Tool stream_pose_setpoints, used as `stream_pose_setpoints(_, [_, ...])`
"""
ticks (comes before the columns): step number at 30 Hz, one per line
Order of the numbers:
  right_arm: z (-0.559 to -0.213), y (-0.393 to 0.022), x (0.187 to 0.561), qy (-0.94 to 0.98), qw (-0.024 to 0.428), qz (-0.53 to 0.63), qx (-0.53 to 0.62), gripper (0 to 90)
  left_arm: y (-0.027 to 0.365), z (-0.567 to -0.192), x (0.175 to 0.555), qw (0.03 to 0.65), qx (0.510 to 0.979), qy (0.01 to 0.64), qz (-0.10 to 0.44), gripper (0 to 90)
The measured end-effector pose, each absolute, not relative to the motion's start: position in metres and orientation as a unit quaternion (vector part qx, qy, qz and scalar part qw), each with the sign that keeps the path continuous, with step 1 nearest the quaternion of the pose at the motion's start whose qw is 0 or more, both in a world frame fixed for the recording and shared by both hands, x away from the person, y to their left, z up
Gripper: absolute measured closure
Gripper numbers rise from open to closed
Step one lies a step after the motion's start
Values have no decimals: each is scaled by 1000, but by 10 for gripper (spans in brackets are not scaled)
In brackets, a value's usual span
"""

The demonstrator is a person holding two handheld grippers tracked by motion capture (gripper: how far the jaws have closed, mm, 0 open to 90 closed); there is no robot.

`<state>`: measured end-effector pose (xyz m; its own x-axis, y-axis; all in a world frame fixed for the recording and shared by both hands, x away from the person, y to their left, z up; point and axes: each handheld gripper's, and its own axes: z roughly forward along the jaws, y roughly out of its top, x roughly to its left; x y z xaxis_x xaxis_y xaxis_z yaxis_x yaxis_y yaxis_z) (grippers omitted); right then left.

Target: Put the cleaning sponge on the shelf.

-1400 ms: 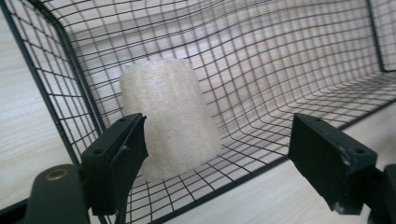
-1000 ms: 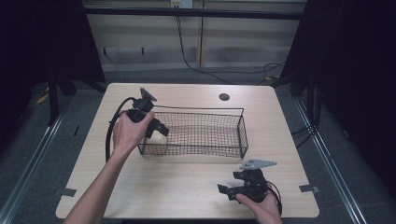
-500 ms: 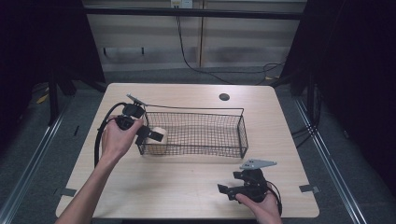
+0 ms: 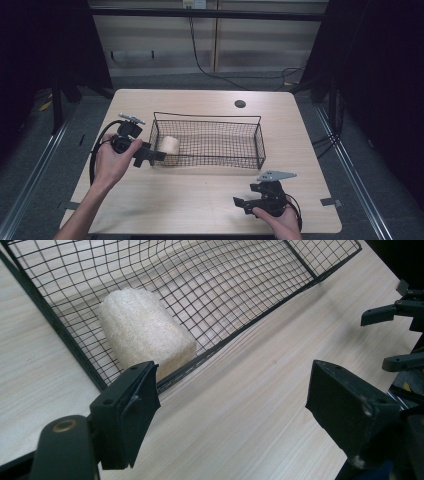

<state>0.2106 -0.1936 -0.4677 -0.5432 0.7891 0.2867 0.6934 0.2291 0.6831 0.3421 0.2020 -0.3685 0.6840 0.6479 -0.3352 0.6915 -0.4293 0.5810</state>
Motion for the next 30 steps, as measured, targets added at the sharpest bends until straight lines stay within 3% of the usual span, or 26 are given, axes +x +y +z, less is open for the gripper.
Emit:
stream_pose_setpoints(12, [-469, -193, 212, 782, 61, 400, 475, 168, 220, -388, 310, 379, 836, 395, -36, 204])
stream_pose_setpoints(30, [-470, -194, 212, 780, 62, 397, 480, 168, 244, -434, 264, 363, 835, 412, -44, 166])
